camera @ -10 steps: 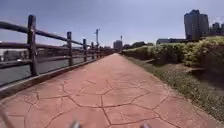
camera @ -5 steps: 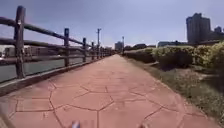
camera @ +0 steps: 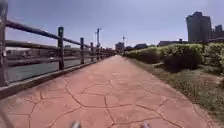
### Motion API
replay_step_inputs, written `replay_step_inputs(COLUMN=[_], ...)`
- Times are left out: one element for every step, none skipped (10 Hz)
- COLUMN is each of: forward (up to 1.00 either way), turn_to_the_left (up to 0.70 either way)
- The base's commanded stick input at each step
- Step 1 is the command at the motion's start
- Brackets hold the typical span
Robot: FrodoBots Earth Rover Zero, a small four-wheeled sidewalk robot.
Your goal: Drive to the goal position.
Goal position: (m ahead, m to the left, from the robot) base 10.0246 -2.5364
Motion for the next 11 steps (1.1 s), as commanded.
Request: replay_step_inputs(forward=[0.85,0.85,0.85,0.85,0.85,0.85,0.85,0.85,0.85,0.85,0.85], turn_to_the_left=[0.00,0.00,0.00,0.00,0.00,0.00,0.00,0.00,0.00,0.00,0.00])
